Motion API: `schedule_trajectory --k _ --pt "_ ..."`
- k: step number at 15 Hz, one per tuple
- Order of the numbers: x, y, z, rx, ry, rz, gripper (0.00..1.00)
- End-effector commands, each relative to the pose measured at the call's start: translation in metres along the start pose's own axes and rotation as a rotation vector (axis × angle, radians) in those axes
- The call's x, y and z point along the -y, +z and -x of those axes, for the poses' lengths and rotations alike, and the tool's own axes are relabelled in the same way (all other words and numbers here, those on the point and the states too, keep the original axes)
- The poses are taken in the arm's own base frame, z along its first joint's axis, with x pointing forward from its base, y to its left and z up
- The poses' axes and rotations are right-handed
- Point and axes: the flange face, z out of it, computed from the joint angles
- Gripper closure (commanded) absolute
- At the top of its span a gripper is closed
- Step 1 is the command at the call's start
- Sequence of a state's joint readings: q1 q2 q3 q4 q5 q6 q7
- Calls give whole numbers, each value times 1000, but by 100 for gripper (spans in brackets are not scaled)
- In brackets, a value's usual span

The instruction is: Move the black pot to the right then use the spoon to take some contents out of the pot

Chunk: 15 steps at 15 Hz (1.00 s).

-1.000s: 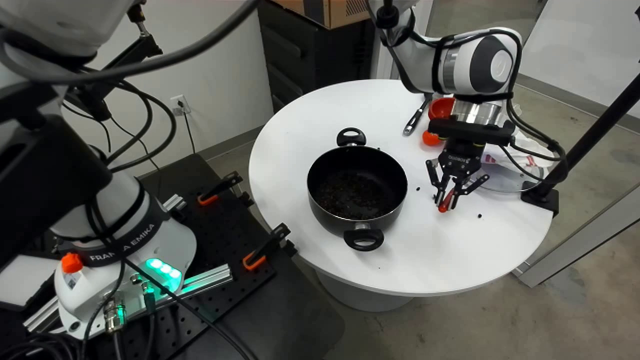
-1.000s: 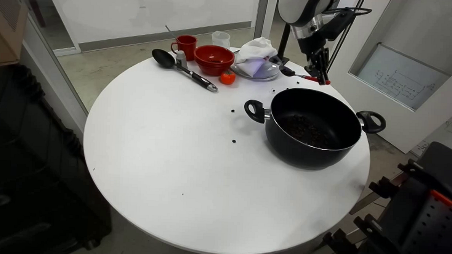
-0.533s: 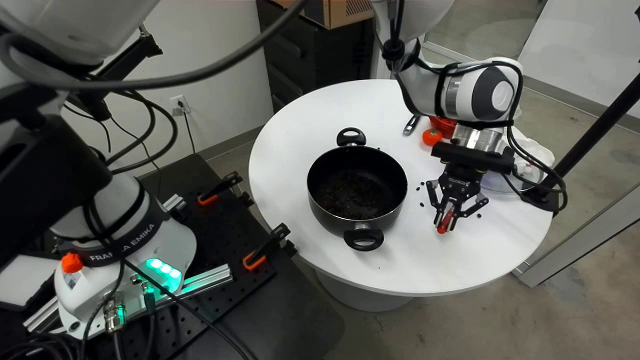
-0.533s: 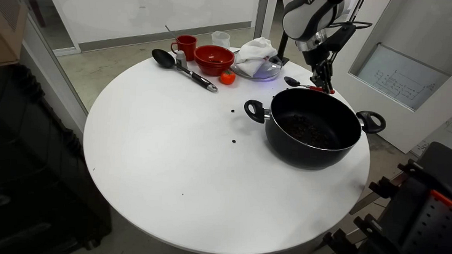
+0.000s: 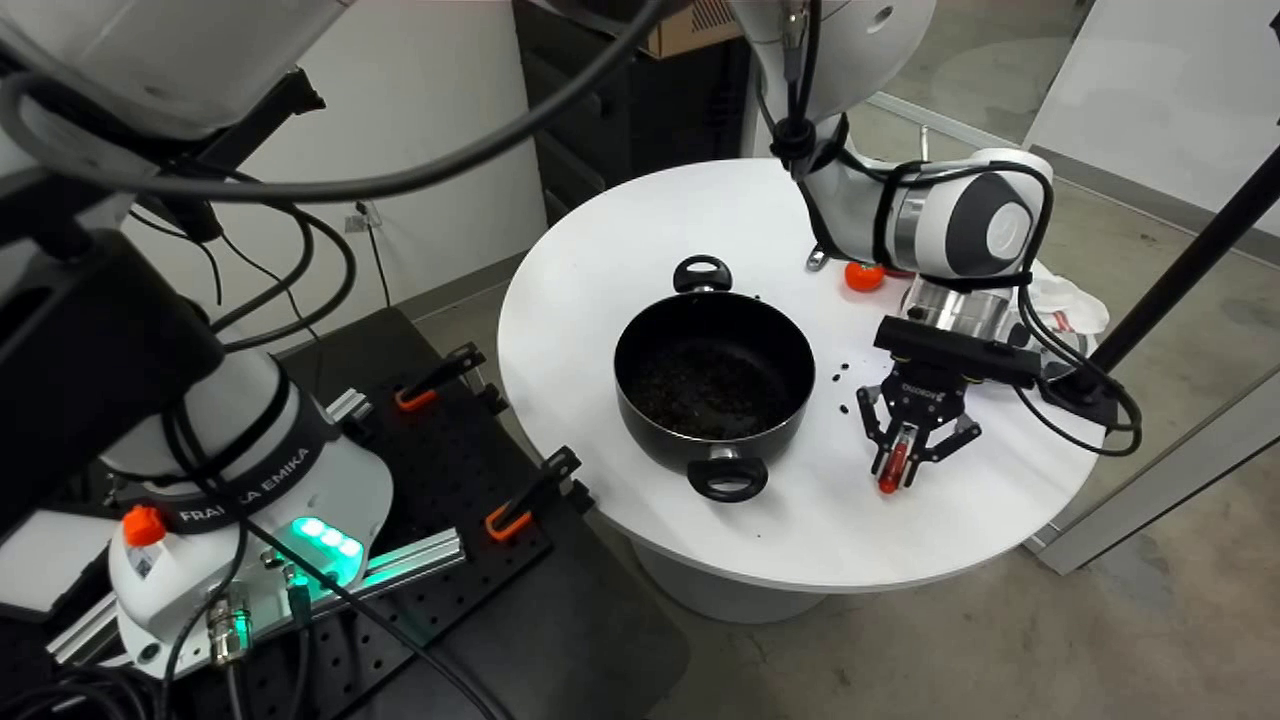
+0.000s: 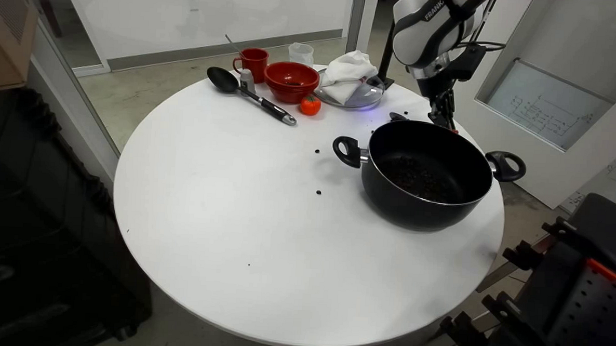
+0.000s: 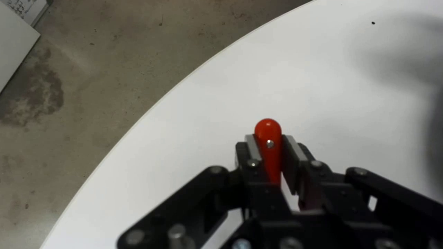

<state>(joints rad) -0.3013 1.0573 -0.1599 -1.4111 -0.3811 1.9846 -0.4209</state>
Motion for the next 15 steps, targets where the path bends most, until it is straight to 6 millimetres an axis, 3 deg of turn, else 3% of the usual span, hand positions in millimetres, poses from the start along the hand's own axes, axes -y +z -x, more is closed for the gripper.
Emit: schedule_trajectory --k 1,6,7,9,12,14,15 --pt "-11 3 -4 -14 -21 0 95" --pt "-15 5 -3 -22 -22 -4 94" --pt "-16 5 -4 -21 -22 -4 85" --pt "-15 7 -4 -24 -24 2 53" --pt "-13 8 -5 -24 -28 6 33" --pt "-12 9 -6 -26 -31 9 26" --pt "-12 9 -6 -25 -33 10 17"
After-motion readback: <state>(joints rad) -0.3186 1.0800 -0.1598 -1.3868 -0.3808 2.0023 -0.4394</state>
